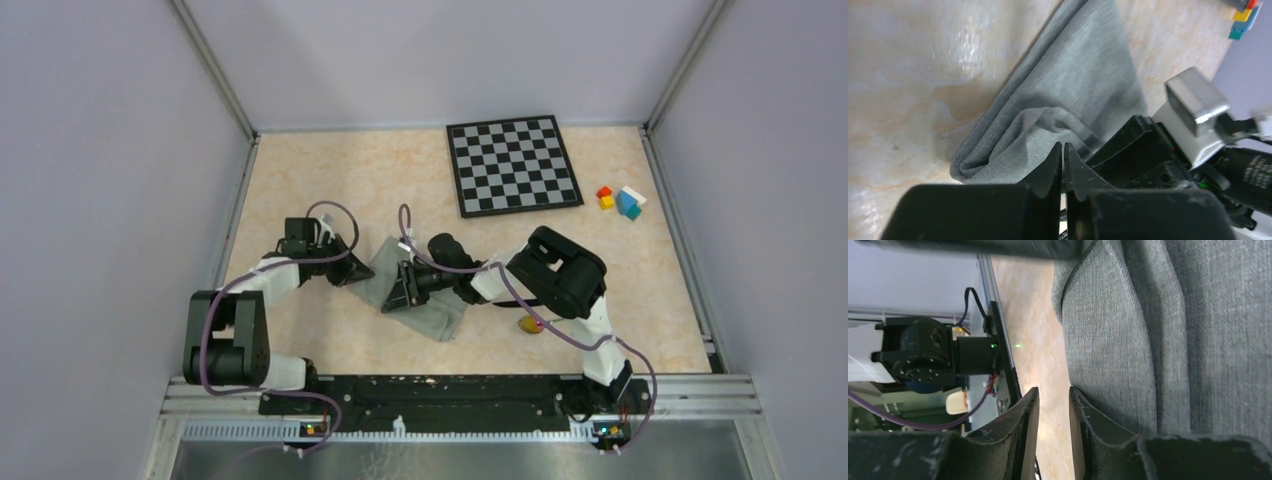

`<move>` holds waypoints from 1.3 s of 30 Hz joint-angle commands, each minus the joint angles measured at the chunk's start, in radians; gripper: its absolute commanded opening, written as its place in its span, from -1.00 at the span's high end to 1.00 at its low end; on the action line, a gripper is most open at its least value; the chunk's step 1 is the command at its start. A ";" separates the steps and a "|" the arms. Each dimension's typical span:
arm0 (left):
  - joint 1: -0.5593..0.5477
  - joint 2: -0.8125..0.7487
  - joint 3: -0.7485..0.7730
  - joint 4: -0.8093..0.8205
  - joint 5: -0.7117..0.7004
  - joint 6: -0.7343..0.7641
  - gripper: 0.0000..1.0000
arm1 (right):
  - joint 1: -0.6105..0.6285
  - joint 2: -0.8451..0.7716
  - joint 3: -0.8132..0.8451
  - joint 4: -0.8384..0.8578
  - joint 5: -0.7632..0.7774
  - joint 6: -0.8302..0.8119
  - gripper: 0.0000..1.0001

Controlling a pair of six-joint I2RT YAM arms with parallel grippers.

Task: Fold the napkin into a case and place the utensils inside
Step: Smooth out the 2/3-rectangle-folded napkin at the center of the board.

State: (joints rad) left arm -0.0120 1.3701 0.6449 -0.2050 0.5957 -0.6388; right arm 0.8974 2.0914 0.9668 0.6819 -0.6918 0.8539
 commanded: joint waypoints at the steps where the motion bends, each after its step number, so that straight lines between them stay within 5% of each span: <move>1: -0.001 0.071 -0.061 0.156 0.076 -0.029 0.92 | -0.003 0.031 0.084 0.106 -0.061 0.037 0.46; 18: 0.004 0.235 -0.075 0.129 -0.140 -0.036 1.00 | -0.004 0.110 0.205 -0.151 -0.070 -0.108 0.48; 39: 0.003 0.349 0.057 -0.012 -0.265 0.021 1.00 | -0.136 -0.093 -0.193 -0.110 -0.181 -0.157 0.49</move>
State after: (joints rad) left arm -0.0189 1.6501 0.7136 -0.2348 0.6292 -0.6998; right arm 0.8207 2.0354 0.8421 0.5900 -0.8444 0.7383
